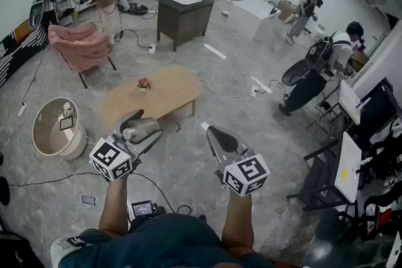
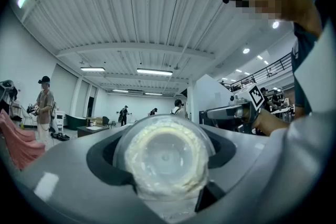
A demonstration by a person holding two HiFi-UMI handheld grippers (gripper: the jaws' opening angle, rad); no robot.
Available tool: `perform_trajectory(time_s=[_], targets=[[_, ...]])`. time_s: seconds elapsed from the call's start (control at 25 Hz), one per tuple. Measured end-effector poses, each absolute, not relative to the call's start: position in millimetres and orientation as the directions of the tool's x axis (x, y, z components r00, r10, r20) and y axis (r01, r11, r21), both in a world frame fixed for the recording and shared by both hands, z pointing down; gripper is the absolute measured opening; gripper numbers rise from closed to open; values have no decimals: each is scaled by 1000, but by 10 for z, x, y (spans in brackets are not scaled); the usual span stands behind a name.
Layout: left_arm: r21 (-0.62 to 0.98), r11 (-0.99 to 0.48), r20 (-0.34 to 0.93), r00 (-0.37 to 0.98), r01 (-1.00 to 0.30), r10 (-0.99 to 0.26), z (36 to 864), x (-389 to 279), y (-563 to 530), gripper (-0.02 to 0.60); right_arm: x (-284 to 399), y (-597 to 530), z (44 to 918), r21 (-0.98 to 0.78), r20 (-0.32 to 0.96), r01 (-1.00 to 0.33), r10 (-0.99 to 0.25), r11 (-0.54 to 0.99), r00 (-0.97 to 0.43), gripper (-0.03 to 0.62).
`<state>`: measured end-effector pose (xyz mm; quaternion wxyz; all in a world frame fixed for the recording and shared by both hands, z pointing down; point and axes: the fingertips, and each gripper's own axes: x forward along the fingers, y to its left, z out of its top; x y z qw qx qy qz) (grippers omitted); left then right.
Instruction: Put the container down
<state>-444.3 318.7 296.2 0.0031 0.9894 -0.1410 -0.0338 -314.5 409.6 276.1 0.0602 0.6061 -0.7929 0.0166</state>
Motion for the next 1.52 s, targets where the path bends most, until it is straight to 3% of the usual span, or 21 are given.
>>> perform_trajectory(time_s=[0.92, 1.52], targets=[[43, -967, -86, 963, -252, -255, 3032, -4446, 2953, 325, -3184, 3897, 2742, 28, 96, -967, -964, 253, -250, 11], [47, -919, -45, 918, -392, -394, 2976, -3956, 2612, 325, -2523, 3288, 2790, -52, 61, -908, -906, 417, -419, 11]])
